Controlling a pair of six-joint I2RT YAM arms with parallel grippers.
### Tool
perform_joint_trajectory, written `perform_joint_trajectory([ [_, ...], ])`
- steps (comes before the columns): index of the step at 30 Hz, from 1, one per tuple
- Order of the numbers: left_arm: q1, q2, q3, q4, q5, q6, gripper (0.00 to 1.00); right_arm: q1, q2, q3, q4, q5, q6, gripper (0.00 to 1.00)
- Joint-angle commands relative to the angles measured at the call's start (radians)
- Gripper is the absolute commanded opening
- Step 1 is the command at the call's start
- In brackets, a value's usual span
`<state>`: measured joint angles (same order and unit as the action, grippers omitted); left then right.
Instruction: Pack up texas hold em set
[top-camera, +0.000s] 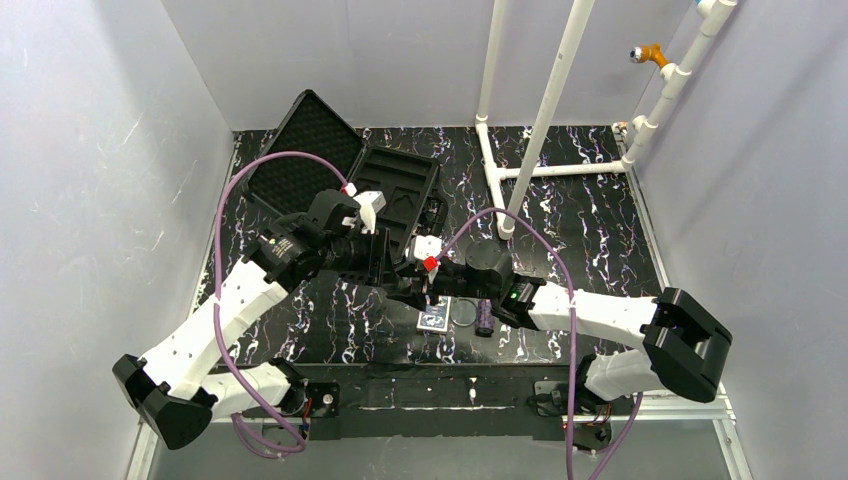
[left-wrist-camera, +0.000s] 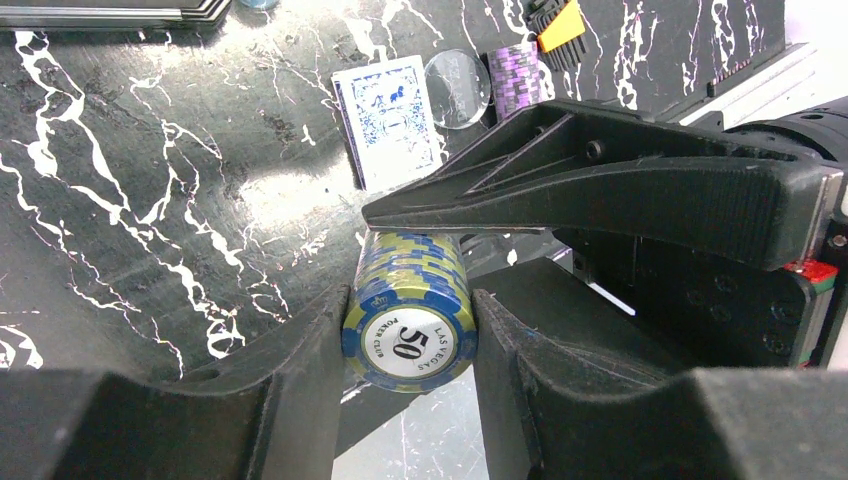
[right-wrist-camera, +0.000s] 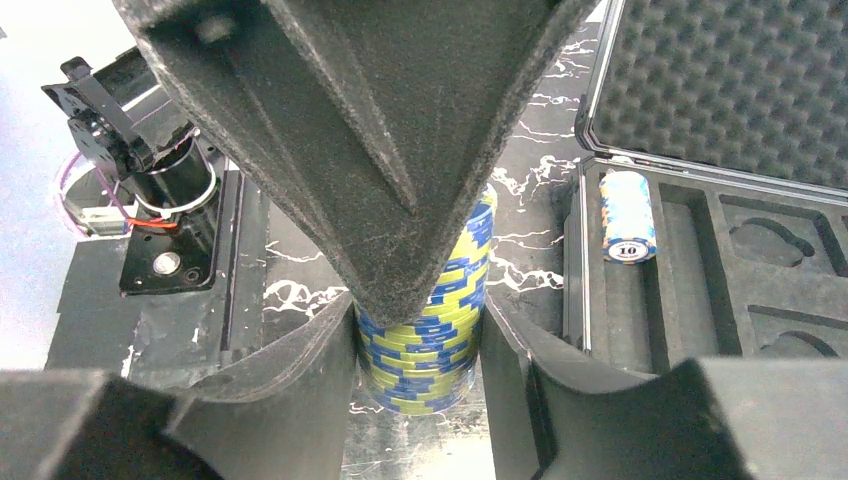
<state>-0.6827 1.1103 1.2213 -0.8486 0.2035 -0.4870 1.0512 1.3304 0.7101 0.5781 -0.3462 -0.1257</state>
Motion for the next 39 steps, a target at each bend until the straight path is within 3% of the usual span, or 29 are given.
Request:
perform_joint_trajectory([
  [1, 0.006, -0.044, 0.005, 0.055, 0.022, -0.010, 0.00, 0.010, 0.003, 0.012, 0.046, -0.008, 0.014, 0.46],
  [5, 0.006, -0.044, 0.004, 0.057, 0.019, -0.010, 0.00, 0.010, 0.004, 0.013, 0.044, -0.004, 0.020, 0.36],
  [11, 0.006, -0.055, 0.000, 0.057, 0.003, -0.010, 0.02, 0.010, 0.006, 0.025, 0.029, -0.005, 0.023, 0.12],
  [14, 0.005, -0.066, -0.004, 0.057, -0.009, -0.011, 0.26, 0.010, 0.010, 0.044, -0.006, -0.005, 0.019, 0.01],
  [19, 0.006, -0.085, -0.011, 0.057, -0.033, -0.013, 0.78, 0.010, 0.008, 0.051, -0.027, -0.010, 0.014, 0.01],
  [22, 0.006, -0.097, -0.012, 0.057, -0.046, -0.016, 0.94, 0.010, 0.005, 0.049, -0.031, -0.008, 0.012, 0.01],
  [27, 0.006, -0.121, 0.002, 0.033, -0.089, -0.004, 0.98, 0.010, 0.004, 0.054, -0.051, -0.002, 0.006, 0.01],
  [33, 0.007, -0.176, 0.019, -0.087, -0.293, 0.068, 0.98, 0.010, 0.018, 0.080, -0.102, 0.011, -0.008, 0.01],
  [39, 0.007, -0.273, -0.051, -0.134, -0.472, 0.143, 0.98, 0.010, 0.058, 0.183, -0.283, 0.042, -0.030, 0.01],
])
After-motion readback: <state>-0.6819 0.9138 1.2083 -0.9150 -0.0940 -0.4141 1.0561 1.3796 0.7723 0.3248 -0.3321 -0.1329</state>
